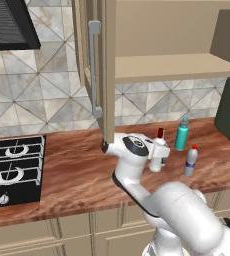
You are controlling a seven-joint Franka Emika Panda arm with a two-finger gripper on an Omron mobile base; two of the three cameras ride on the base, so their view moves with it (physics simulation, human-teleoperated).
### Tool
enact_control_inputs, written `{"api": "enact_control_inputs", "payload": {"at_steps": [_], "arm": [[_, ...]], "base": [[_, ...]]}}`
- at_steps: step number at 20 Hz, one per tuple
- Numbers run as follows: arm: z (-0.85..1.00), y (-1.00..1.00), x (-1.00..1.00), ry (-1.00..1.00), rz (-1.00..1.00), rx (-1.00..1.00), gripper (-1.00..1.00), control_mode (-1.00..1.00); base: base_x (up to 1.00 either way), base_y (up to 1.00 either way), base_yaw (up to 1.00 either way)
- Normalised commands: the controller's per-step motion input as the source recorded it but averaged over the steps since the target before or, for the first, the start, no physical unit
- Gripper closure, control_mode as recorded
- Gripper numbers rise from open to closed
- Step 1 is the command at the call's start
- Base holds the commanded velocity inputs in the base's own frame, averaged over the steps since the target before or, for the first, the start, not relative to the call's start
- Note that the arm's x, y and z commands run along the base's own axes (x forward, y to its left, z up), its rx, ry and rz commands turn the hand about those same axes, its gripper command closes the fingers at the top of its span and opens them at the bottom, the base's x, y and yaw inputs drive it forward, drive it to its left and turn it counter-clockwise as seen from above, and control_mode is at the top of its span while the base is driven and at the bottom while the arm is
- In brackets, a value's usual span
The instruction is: Sort all alcoholic drinks to one cabinet, and non-alcoholic drinks to the other.
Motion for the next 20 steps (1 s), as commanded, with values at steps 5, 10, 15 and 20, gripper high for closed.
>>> {"api": "enact_control_inputs", "payload": {"at_steps": [5, 10, 15, 20], "arm": [[0.39, -0.01, -0.39, 0.0, 0.17, 0.0, 1.0, -1.0], [0.39, -0.01, -0.46, 0.0, 0.17, 0.0, 1.0, -1.0], [0.48, -0.09, -0.37, 0.0, 0.19, 0.02, 1.0, -1.0], [0.56, -0.01, -0.19, 0.01, 0.26, 0.04, 1.0, -1.0]], "base": [[0.0, 0.0, 0.0], [0.0, 0.0, 0.0], [0.0, 0.0, 0.0], [0.0, 0.0, 0.0]]}}
